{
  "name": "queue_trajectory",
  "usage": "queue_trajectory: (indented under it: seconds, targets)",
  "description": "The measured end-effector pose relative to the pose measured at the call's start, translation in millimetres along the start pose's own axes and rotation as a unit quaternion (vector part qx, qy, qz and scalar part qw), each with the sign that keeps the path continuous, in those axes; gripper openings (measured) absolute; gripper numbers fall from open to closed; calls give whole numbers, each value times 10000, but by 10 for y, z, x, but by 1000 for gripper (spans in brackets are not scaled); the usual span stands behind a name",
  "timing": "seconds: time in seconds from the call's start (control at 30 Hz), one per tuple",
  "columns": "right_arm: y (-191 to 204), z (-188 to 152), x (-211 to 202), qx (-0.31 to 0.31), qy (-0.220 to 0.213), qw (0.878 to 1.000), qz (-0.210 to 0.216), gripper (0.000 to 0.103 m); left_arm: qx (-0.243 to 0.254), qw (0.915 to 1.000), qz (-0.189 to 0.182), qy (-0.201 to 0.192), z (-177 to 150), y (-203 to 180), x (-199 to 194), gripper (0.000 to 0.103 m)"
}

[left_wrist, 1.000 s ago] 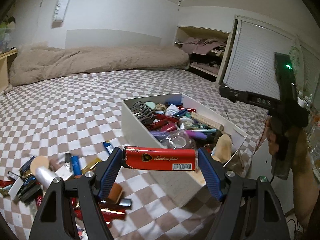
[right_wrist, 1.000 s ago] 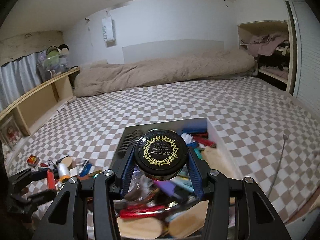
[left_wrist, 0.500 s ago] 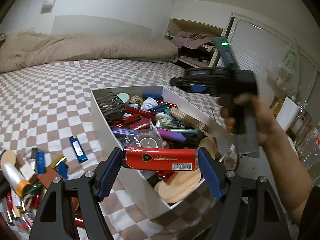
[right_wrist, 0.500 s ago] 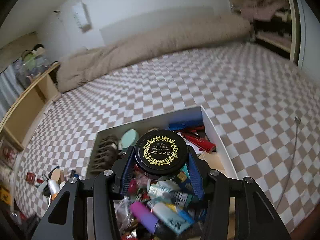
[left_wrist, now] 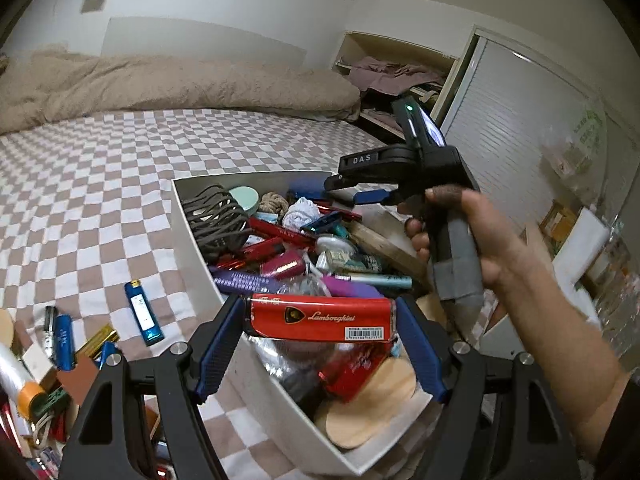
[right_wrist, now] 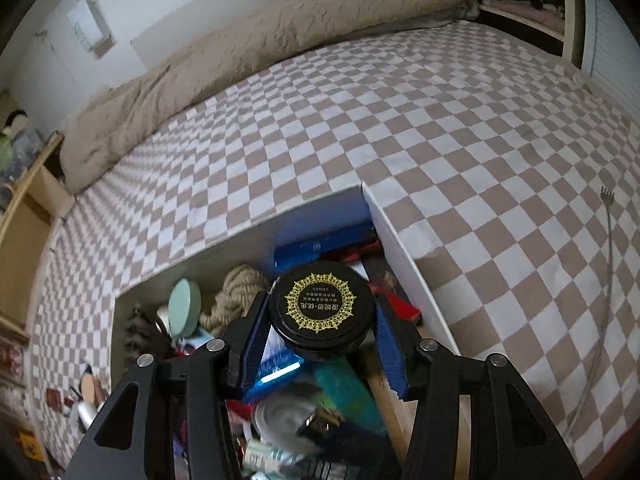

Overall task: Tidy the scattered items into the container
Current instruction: 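Carry the tin and red lighter over the white box with both tools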

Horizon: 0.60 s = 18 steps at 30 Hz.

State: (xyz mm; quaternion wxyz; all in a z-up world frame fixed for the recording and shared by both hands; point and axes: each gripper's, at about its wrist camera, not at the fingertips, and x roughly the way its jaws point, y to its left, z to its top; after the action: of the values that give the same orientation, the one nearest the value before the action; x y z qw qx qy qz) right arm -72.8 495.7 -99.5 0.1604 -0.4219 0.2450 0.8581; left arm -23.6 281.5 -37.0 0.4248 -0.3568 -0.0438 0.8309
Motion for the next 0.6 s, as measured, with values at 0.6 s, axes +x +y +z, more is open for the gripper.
queue_trajectory:
  seconds: [0.6]
  targets:
    - [-123, -334, -835, 395, -1113, 9898, 802, 84, -230, 9989, 32, 400, 511, -28, 529, 76]
